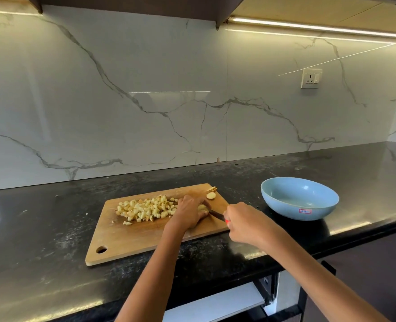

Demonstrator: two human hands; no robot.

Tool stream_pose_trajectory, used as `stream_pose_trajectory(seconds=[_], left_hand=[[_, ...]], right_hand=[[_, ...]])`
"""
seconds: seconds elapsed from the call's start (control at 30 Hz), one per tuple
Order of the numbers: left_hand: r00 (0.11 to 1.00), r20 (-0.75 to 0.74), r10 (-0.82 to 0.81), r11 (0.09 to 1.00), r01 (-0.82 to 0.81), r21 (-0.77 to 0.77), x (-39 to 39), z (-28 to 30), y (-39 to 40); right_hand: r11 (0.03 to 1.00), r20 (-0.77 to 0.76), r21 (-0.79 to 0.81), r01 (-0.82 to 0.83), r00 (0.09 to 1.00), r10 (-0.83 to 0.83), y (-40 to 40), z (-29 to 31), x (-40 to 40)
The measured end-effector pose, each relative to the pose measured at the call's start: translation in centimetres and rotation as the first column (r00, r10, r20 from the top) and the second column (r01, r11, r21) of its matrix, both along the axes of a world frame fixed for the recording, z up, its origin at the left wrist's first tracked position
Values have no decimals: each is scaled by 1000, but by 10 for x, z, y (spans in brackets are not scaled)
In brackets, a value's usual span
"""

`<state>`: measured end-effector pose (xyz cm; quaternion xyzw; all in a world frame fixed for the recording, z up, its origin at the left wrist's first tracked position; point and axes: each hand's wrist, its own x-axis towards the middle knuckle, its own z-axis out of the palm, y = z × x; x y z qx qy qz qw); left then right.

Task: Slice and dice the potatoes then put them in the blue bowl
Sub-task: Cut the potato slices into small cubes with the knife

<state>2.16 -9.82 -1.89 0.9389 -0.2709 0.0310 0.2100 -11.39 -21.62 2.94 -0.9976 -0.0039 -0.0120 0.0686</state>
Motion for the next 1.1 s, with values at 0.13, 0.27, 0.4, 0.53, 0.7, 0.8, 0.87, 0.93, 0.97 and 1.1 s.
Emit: stream_pose_trajectory(seconds=[0.13,0.27,0.4,0.53,0.7,0.8,0.87,0.93,0.97,1.1], left_hand=[[1000,19,-13,1000,13,0,-3,3,0],[1000,0,-21,997,21,-73,-7,5,2],[998,-33,46,987,-50,-154,-10,2,4],[995,-5,96,972,-95,-213,-11,1,6],[993,23,114,961,-105,-257,-12,0,6],[992,18,127,960,-119,-255,-12,2,6],[991,2,135,956,-130,-263,-12,2,5],[989,-5,145,953,-141,-269,-12,3,4],[989,-3,150,952,-145,-269,-12,3,4],[987,-9,163,950,-160,-267,-11,3,4]], right_hand=[[998,-19,-59,-15,1000,14,-9,16,-13],[998,73,-57,-14,997,18,-15,31,-14],[998,207,50,39,977,-49,-8,19,-3],[992,244,103,67,966,-90,3,-6,7],[991,237,111,71,967,-96,8,-22,13],[988,261,126,93,958,-123,8,-21,15],[985,271,140,101,953,-137,6,-20,17],[985,266,147,94,955,-131,6,-19,18],[985,264,148,88,956,-126,7,-18,17],[984,237,159,74,965,-111,10,-17,18]])
